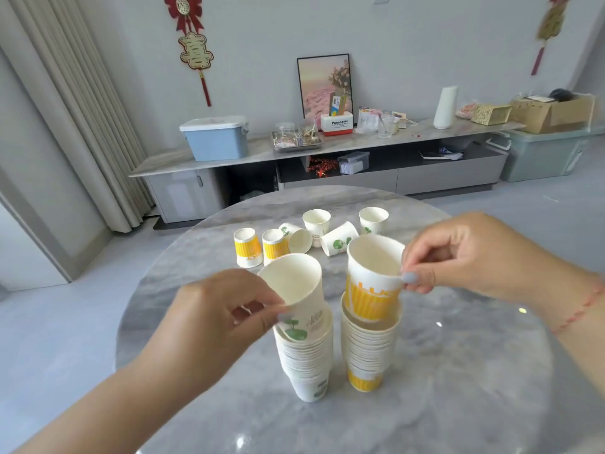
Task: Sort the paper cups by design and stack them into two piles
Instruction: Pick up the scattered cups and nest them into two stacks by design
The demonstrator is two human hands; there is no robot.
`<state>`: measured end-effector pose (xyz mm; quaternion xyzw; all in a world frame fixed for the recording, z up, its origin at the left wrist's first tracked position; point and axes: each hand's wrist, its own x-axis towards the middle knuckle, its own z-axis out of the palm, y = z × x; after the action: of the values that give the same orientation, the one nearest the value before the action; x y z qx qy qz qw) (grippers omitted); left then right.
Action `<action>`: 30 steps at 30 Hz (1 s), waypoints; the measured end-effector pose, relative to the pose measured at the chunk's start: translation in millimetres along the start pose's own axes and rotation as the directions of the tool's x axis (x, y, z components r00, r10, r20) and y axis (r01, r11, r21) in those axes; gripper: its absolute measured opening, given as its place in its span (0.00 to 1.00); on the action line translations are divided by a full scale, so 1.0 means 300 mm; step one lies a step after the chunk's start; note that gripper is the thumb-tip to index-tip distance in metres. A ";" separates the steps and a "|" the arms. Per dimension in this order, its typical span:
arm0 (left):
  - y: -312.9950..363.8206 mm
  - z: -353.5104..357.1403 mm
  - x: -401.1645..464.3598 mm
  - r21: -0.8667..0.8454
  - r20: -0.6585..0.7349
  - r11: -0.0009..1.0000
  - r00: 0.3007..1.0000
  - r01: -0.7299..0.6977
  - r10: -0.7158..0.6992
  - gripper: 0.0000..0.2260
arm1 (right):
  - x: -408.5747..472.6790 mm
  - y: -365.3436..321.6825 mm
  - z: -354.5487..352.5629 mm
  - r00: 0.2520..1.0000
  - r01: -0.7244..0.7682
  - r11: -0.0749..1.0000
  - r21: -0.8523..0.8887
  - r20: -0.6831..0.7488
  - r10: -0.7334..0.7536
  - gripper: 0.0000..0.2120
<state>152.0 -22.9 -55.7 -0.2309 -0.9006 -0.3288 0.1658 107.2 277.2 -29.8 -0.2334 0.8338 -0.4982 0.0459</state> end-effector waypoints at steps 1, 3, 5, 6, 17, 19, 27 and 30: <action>-0.008 0.017 -0.007 0.030 0.042 1.000 0.999 -0.002 0.001 0.12 | -0.006 0.010 0.016 0.999 -0.035 0.999 -0.026 0.015 0.036 0.25; -0.016 0.039 -0.015 0.065 0.098 0.998 0.995 0.009 -0.016 0.16 | -0.017 0.022 0.036 0.995 -0.095 0.990 -0.105 0.028 0.099 0.24; -0.020 0.043 -0.015 0.085 0.073 0.996 0.997 0.026 -0.032 0.19 | -0.022 0.027 0.036 0.993 -0.108 0.984 -0.142 0.029 0.113 0.24; -0.019 0.040 -0.012 0.092 0.046 0.995 0.998 0.042 -0.047 0.17 | -0.022 0.029 0.032 0.995 -0.101 0.985 -0.142 0.009 0.104 0.24; -0.181 0.102 0.075 0.096 -0.111 0.929 0.931 0.358 -0.348 0.12 | 0.063 0.163 0.026 0.968 -0.185 0.976 -0.110 -0.191 0.162 0.06; -0.241 0.126 0.105 0.138 -0.098 0.920 0.929 0.368 -0.357 0.10 | 0.114 0.194 0.040 0.965 -0.189 0.976 -0.107 -0.207 0.164 0.05; -0.524 0.216 0.277 0.346 -0.030 0.848 0.908 0.402 -0.419 0.22 | 0.403 0.324 0.144 0.989 -0.139 0.943 -0.302 -0.086 0.118 0.09; -0.634 0.240 0.351 0.370 0.007 0.836 0.898 0.406 -0.439 0.22 | 0.538 0.377 0.220 0.994 -0.074 0.916 -0.394 0.046 0.100 0.16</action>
<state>-46.8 -71.2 -158.7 -0.0067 -0.9805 -0.1760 0.0870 -54.3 198.2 -134.1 -0.2169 0.9242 -0.3108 0.0477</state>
